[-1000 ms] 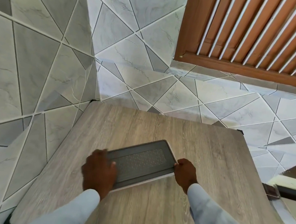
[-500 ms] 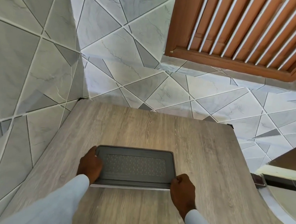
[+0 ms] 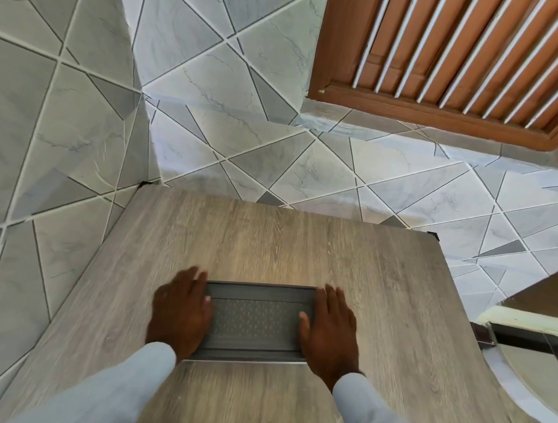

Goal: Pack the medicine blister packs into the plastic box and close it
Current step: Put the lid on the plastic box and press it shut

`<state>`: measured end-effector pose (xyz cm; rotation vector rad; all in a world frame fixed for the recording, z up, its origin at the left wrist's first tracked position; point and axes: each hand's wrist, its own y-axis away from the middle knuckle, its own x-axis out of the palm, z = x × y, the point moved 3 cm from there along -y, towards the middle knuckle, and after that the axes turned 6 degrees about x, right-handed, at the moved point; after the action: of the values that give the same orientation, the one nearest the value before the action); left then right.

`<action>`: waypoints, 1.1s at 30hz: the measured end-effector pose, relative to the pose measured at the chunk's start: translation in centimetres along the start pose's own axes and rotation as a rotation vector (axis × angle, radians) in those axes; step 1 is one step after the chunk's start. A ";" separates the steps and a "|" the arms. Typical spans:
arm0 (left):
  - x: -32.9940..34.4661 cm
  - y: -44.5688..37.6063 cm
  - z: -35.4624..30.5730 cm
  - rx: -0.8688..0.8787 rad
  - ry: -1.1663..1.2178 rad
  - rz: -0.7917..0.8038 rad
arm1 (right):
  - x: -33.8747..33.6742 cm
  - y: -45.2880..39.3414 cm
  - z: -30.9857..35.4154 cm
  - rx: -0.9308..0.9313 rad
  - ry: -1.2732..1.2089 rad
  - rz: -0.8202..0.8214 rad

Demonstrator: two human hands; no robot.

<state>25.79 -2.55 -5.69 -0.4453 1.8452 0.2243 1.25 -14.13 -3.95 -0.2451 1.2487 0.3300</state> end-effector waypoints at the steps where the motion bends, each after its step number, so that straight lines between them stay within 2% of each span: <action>1: 0.5 -0.3 -1.3 0.112 -0.043 0.036 | 0.6 -0.5 0.5 -0.054 0.057 0.036; 3: 2.1 -0.6 -3.8 0.281 -0.121 0.120 | 1.9 -1.3 1.3 -0.113 0.138 0.076; 6: 3.8 -0.9 -6.9 0.370 -0.133 0.212 | 3.2 -1.6 1.5 -0.111 0.173 0.104; 33: 5.2 -3.0 -8.7 0.324 -0.143 0.174 | 4.0 -1.8 1.2 -0.107 0.121 0.131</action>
<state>18.07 -9.52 -7.62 -0.0426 1.7396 0.0693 4.08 -14.97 -7.45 -0.2790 1.3714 0.5023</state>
